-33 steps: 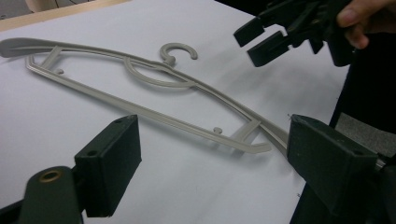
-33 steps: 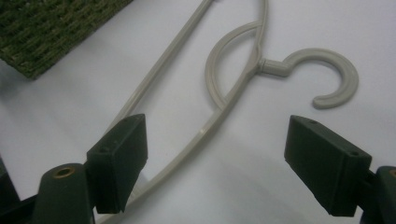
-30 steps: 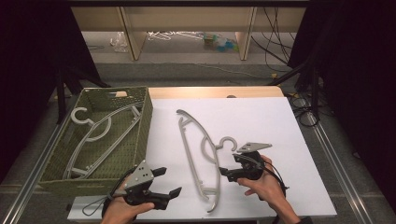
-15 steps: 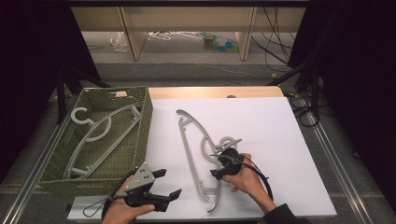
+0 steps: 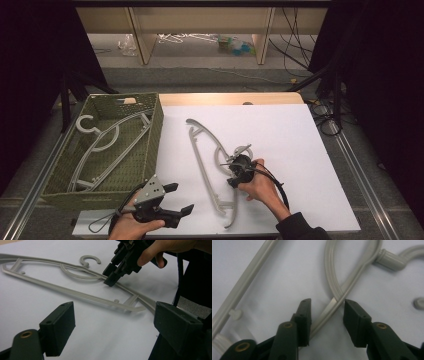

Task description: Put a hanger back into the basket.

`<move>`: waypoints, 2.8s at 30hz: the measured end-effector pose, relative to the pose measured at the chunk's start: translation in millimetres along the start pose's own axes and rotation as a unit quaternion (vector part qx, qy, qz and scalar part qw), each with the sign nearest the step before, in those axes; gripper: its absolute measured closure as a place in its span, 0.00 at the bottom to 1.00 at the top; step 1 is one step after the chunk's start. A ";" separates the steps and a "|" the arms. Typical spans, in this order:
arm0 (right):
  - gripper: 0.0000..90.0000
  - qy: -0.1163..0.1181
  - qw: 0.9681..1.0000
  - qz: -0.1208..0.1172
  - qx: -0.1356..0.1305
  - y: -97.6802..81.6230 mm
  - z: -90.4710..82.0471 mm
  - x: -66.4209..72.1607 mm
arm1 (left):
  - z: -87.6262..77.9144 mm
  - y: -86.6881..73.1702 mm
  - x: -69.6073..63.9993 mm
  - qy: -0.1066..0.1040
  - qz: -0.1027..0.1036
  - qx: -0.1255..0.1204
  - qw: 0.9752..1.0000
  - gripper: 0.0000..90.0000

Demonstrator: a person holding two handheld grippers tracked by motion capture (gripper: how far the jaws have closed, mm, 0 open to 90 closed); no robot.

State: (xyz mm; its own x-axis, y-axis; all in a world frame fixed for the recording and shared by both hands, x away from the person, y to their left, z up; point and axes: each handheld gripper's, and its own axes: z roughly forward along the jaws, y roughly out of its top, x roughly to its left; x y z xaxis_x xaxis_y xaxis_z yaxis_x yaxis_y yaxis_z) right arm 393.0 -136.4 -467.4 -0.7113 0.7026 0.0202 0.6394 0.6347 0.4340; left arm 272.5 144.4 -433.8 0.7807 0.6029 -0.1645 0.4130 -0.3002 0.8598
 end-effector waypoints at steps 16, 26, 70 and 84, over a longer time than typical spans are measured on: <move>0.89 -0.012 0.997 -0.064 0.030 -2.8 -8.4 -18.3 | -1.1 -0.1 3.6 -0.003 -0.011 -0.004 1.000 0.20; 0.88 0.001 0.999 -0.039 0.032 -3.3 -7.2 -25.0 | 1.2 -0.4 4.0 0.000 -0.013 -0.001 1.000 0.20; 0.91 -0.052 0.975 -0.216 0.002 -10.8 -78.6 -0.9 | 115.3 68.2 50.5 0.012 0.058 0.092 0.994 0.36; 0.91 -0.049 0.967 -0.250 -0.006 -7.6 -83.9 8.3 | 117.6 73.2 45.1 -0.029 0.148 0.134 0.979 0.74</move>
State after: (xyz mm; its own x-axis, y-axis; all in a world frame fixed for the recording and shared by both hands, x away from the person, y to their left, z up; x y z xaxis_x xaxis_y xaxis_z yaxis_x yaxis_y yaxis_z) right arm 357.7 -162.4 -394.9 -0.8988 0.3371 -0.2804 0.2196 0.8996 0.3775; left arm 393.1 62.7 -435.1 0.9072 0.4190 0.0385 0.2667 -0.6433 0.7177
